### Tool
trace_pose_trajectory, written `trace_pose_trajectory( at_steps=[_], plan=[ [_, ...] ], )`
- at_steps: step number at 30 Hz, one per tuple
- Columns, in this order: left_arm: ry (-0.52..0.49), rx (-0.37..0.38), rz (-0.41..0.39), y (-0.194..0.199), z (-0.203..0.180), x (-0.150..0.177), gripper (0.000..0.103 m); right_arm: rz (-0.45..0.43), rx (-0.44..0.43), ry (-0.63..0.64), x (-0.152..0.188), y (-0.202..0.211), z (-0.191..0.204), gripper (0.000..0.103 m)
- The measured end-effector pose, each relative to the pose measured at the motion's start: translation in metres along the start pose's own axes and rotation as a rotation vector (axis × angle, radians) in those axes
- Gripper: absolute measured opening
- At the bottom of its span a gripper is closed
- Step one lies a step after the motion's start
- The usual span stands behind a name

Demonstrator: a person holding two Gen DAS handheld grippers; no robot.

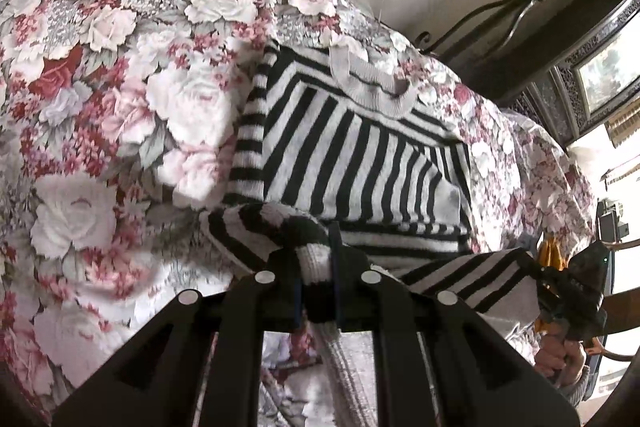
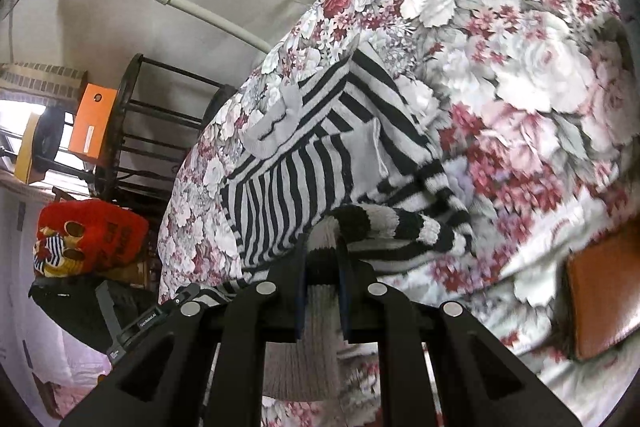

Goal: Fold small clothes

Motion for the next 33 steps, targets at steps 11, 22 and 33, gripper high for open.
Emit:
trace_pose_trajectory(
  at_steps=[11, 22, 33],
  plan=[
    [0.102, 0.017, -0.042, -0.014, 0.007, -0.049, 0.010, -0.006, 0.004, 0.021, -0.042, -0.036, 0.022, 0.014],
    [0.166, 0.044, -0.047, -0.039, 0.008, -0.097, 0.010, -0.006, -0.010, -0.013, -0.080, -0.073, 0.029, 0.014],
    [0.253, 0.077, -0.075, -0.066, 0.029, -0.125, 0.010, -0.016, -0.036, -0.080, -0.127, -0.114, 0.006, 0.014]
  ],
)
Point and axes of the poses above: each gripper's, at about its wrist camera, not at the fingertips, and y roughly against the way its jaws point, z to its left, x to its underside, the point moved 6 cm from there along -y, roughly the way its jaws point
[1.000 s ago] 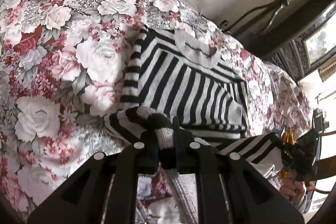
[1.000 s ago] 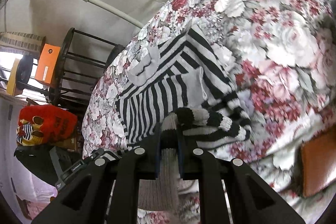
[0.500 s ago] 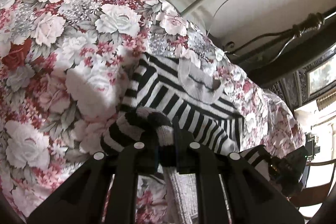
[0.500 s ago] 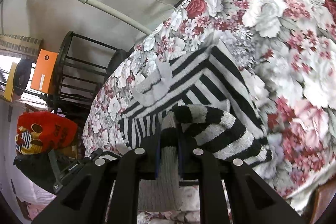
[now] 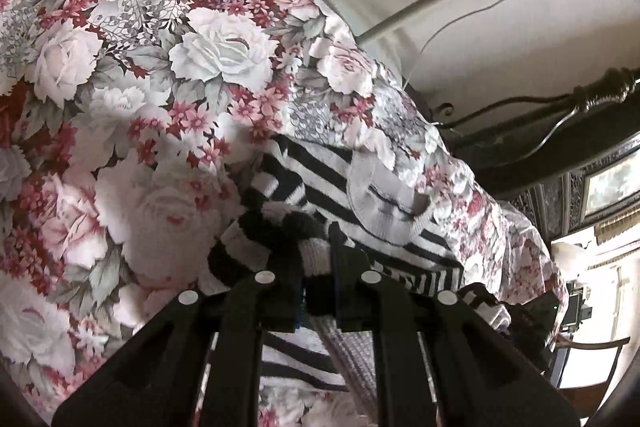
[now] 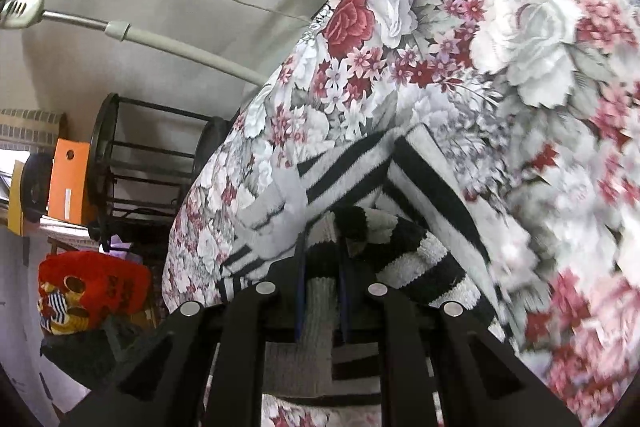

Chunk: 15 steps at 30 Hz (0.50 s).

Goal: Fold small clothes

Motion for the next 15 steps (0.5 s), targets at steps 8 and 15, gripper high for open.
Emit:
trace_pose_trajectory(
  at_steps=[8, 15],
  plan=[
    [0.084, -0.081, 0.016, -0.027, 0.026, -0.010, 0.048, 0.011, -0.051, -0.030, -0.019, -0.029, -0.014, 0.044],
    [0.101, -0.117, -0.038, -0.006, 0.031, -0.013, 0.075, -0.097, -0.163, -0.083, -0.036, 0.009, -0.016, 0.052]
  ],
)
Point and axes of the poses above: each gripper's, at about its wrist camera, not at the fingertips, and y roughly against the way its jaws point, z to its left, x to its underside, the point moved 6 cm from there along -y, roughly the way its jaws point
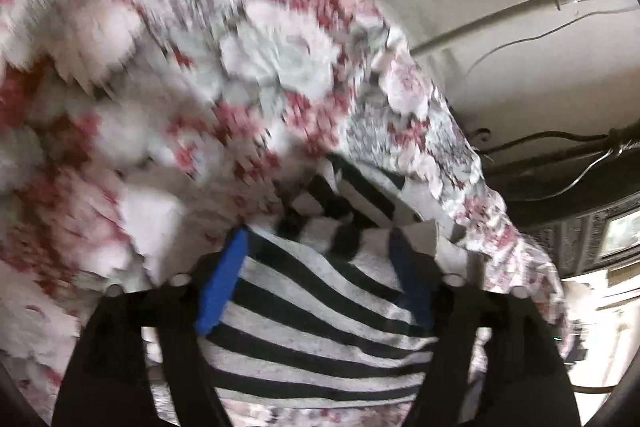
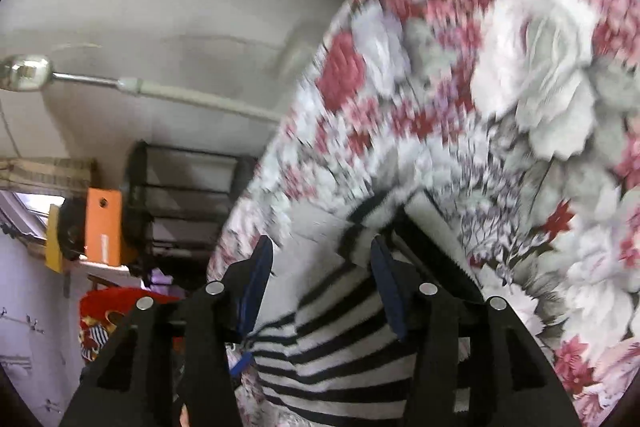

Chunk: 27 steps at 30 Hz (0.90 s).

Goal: Fold small clothes

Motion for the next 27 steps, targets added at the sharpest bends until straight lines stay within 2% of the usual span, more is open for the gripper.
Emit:
trace_pose_trajectory(
  at_steps=[2, 4, 5, 6, 8, 10, 12, 14, 16, 17, 18, 19, 20, 21, 23, 25, 27],
  plan=[
    [-0.064, -0.024, -0.054, 0.013, -0.009, -0.003, 0.075, -0.011, 0.004, 0.040, 0.002, 0.003, 0.010, 0.050],
    [-0.131, 0.021, -0.090, 0.022, -0.026, -0.001, 0.075, 0.019, 0.020, 0.133, 0.015, -0.005, 0.027, 0.042],
    [-0.169, 0.055, -0.098, 0.025, -0.037, 0.001, 0.075, 0.037, 0.027, 0.173, 0.021, -0.011, 0.034, 0.041],
    [-0.232, 0.090, -0.088, 0.024, -0.052, 0.008, 0.076, 0.073, 0.049, 0.256, 0.033, -0.022, 0.046, 0.038],
    [-0.316, 0.103, -0.049, 0.013, -0.071, 0.019, 0.076, 0.116, 0.070, 0.347, 0.049, -0.038, 0.059, 0.037],
    [-0.383, 0.092, 0.014, -0.011, -0.088, 0.030, 0.076, 0.158, 0.070, 0.362, 0.057, -0.053, 0.063, 0.037],
    [-0.428, 0.064, 0.069, -0.034, -0.096, 0.037, 0.076, 0.211, 0.071, 0.366, 0.060, -0.074, 0.063, 0.037],
    [-0.472, -0.021, 0.082, -0.058, -0.095, 0.031, 0.076, 0.249, 0.084, 0.375, 0.061, -0.089, 0.059, 0.037],
    [-0.438, -0.091, 0.077, -0.074, -0.081, 0.013, 0.076, 0.259, 0.116, 0.346, 0.053, -0.101, 0.043, 0.037],
    [-0.391, -0.067, 0.094, -0.079, -0.072, 0.005, 0.076, 0.249, 0.130, 0.327, 0.048, -0.102, 0.035, 0.037],
    [-0.314, -0.008, 0.121, -0.085, -0.062, -0.004, 0.075, 0.200, 0.183, 0.295, 0.035, -0.099, 0.020, 0.032],
    [-0.238, 0.053, 0.142, -0.087, -0.052, -0.012, 0.073, 0.152, 0.212, 0.258, 0.023, -0.093, 0.006, 0.006],
    [-0.197, 0.083, 0.150, -0.085, -0.047, -0.016, 0.069, 0.118, 0.223, 0.186, 0.010, -0.085, -0.012, 0.000],
    [-0.169, 0.114, 0.157, -0.082, -0.043, -0.021, 0.067, 0.104, 0.202, 0.129, 0.004, -0.079, -0.022, 0.000],
    [-0.156, 0.117, 0.124, -0.071, -0.039, -0.029, 0.067, 0.065, 0.195, 0.082, -0.005, -0.066, -0.027, 0.000],
    [-0.139, 0.112, 0.059, -0.052, -0.035, -0.039, 0.069, 0.014, 0.258, 0.164, -0.008, -0.055, -0.013, 0.000],
    [-0.141, 0.090, 0.013, -0.036, -0.030, -0.042, 0.072, -0.033, 0.280, 0.238, -0.006, -0.049, 0.007, 0.006]
  ],
)
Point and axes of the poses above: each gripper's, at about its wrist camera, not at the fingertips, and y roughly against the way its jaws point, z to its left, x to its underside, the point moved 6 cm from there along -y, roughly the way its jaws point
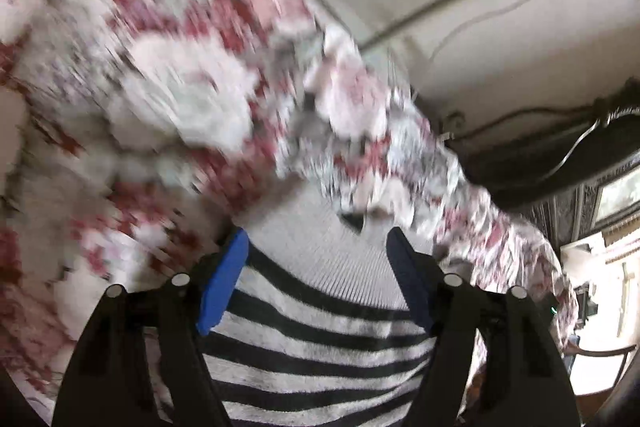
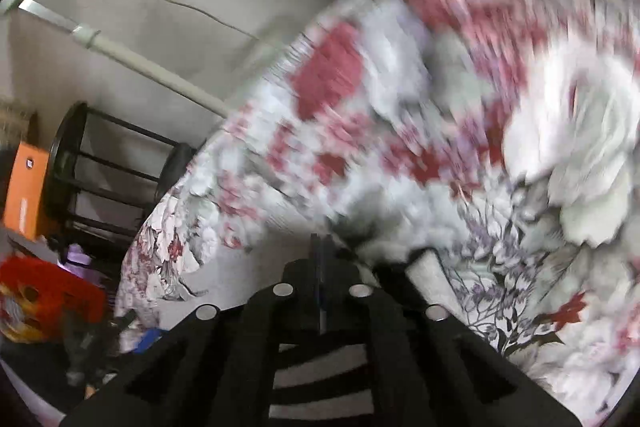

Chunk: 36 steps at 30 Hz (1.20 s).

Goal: Fold small clothes

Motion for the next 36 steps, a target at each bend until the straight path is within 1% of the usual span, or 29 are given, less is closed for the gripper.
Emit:
trace_pose_trajectory(
  at_steps=[2, 5, 6, 7, 8, 9, 10, 11, 12, 13, 14, 15, 16, 17, 18, 19, 20, 21, 22, 24, 26, 27, 28, 30, 31, 32, 33, 35, 36],
  plan=[
    [-0.031, -0.037, -0.010, 0.006, -0.002, 0.000, 0.072, 0.006, -0.034, 0.060, 0.001, 0.000, 0.021, 0.006],
    [-0.098, -0.004, 0.017, 0.001, -0.021, 0.002, 0.072, 0.113, -0.128, 0.173, 0.029, -0.011, 0.064, 0.008],
    [-0.135, -0.009, 0.036, -0.005, -0.029, 0.007, 0.074, 0.146, -0.147, 0.198, 0.039, -0.018, 0.074, 0.014],
    [-0.195, -0.049, 0.072, -0.016, -0.035, 0.015, 0.076, 0.185, -0.164, 0.219, 0.050, -0.024, 0.080, 0.022],
    [-0.225, -0.091, 0.095, -0.024, -0.036, 0.019, 0.083, 0.217, -0.174, 0.229, 0.058, -0.029, 0.083, 0.026],
    [-0.258, -0.157, 0.122, -0.034, -0.033, 0.024, 0.083, 0.283, -0.187, 0.235, 0.073, -0.039, 0.085, 0.031],
    [-0.284, -0.242, 0.143, -0.044, -0.025, 0.030, 0.083, 0.345, -0.185, 0.239, 0.085, -0.047, 0.083, 0.031],
    [-0.297, -0.311, 0.149, -0.049, -0.019, 0.032, 0.083, 0.385, -0.146, 0.253, 0.097, -0.056, 0.076, 0.029],
    [-0.323, -0.372, 0.151, -0.053, -0.016, 0.037, 0.083, 0.377, -0.121, 0.261, 0.100, -0.061, 0.074, 0.019],
    [-0.358, -0.397, 0.143, -0.053, -0.019, 0.039, 0.083, 0.363, -0.107, 0.252, 0.099, -0.062, 0.066, 0.004],
    [-0.398, -0.422, 0.133, -0.051, -0.024, 0.041, 0.083, 0.357, -0.094, 0.233, 0.095, -0.061, 0.060, 0.000],
    [-0.431, -0.443, 0.122, -0.048, -0.028, 0.042, 0.083, 0.328, -0.068, 0.190, 0.086, -0.056, 0.046, 0.000],
    [-0.467, -0.462, 0.100, -0.043, -0.033, 0.042, 0.083, 0.275, -0.027, 0.141, 0.073, -0.046, 0.028, 0.000],
    [-0.479, -0.482, 0.070, -0.036, -0.035, 0.041, 0.084, 0.242, -0.005, 0.106, 0.065, -0.036, 0.015, 0.000],
    [-0.476, -0.527, 0.041, -0.030, -0.034, 0.038, 0.088, 0.198, 0.020, 0.041, 0.054, -0.020, -0.006, 0.000],
    [-0.454, -0.608, -0.004, -0.019, -0.027, 0.033, 0.089, 0.165, 0.033, -0.011, 0.049, -0.006, -0.019, 0.000],
    [-0.429, -0.620, -0.023, -0.011, -0.024, 0.032, 0.089, 0.147, 0.035, -0.039, 0.048, 0.005, -0.026, 0.000],
    [-0.401, -0.572, -0.022, -0.004, -0.023, 0.032, 0.089, 0.113, 0.099, -0.043, 0.046, 0.021, -0.030, 0.000],
    [-0.363, -0.458, -0.002, 0.004, -0.026, 0.037, 0.089, 0.097, 0.106, -0.019, 0.045, 0.028, -0.025, 0.006],
    [-0.319, -0.265, 0.052, 0.016, -0.039, 0.054, 0.089, 0.107, 0.040, 0.075, 0.058, 0.043, 0.004, 0.006],
    [-0.346, -0.201, 0.106, 0.014, -0.053, 0.077, 0.090, 0.165, -0.043, 0.134, 0.085, 0.047, 0.033, 0.006],
    [-0.368, -0.199, 0.128, 0.011, -0.059, 0.091, 0.091, 0.224, -0.082, 0.176, 0.109, 0.046, 0.050, 0.007],
    [-0.387, -0.210, 0.161, 0.008, -0.061, 0.109, 0.092, 0.270, -0.094, 0.204, 0.128, 0.044, 0.059, 0.008],
    [-0.409, -0.228, 0.234, -0.005, -0.058, 0.141, 0.093, 0.375, -0.075, 0.248, 0.166, 0.035, 0.061, 0.008],
    [-0.425, -0.277, 0.284, -0.015, -0.050, 0.157, 0.093, 0.410, -0.032, 0.256, 0.177, 0.032, 0.052, 0.006],
    [-0.460, -0.343, 0.309, -0.025, -0.041, 0.169, 0.094, 0.423, 0.006, 0.248, 0.179, 0.027, 0.045, 0.006],
    [-0.498, -0.382, 0.317, -0.030, -0.036, 0.177, 0.096, 0.434, 0.043, 0.208, 0.178, 0.027, 0.025, 0.000],
    [-0.526, -0.381, 0.303, -0.026, -0.034, 0.185, 0.096, 0.434, 0.015, 0.066, 0.167, 0.033, -0.010, 0.000],
    [-0.522, -0.382, 0.300, -0.023, -0.034, 0.186, 0.096, 0.423, -0.013, -0.035, 0.161, 0.039, -0.025, 0.000]
  ],
)
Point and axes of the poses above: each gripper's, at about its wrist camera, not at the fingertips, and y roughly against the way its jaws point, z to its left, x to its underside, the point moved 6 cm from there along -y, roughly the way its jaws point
